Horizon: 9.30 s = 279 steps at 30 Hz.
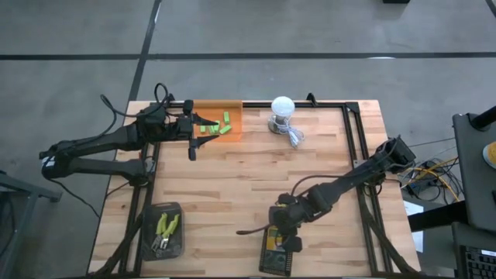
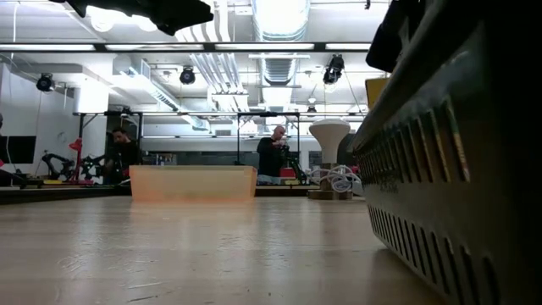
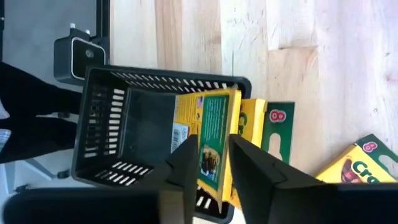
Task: Pick & Place School Supplies
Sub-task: Put the crayon box into the right black bin
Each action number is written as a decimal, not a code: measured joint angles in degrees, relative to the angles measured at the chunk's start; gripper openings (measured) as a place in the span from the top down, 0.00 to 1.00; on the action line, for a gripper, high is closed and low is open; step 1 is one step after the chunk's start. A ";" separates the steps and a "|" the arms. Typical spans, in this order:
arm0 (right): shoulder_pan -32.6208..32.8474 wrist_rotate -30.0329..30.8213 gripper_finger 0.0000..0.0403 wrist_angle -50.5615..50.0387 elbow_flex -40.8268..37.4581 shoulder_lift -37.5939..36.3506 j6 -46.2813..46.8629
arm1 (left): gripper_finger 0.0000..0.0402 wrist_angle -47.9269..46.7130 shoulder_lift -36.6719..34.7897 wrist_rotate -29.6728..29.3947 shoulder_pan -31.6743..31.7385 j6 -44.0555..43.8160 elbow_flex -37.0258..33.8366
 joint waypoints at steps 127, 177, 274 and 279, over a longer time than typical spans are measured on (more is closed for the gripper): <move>-33.57 -27.28 0.65 13.28 -26.64 -4.26 -50.19 | 0.53 -0.02 -0.02 0.02 -0.02 0.00 0.00; -38.68 -38.25 0.58 53.04 -46.47 -5.29 -49.05 | 0.53 0.00 -0.02 0.02 -0.02 0.00 0.00; -34.97 -25.41 0.84 49.24 -44.49 -1.77 -55.24 | 0.53 -0.01 -0.01 0.00 -0.04 0.00 0.00; -35.01 -23.91 0.87 49.27 -44.46 -1.77 -51.57 | 0.53 0.00 0.00 0.02 -0.02 0.00 0.00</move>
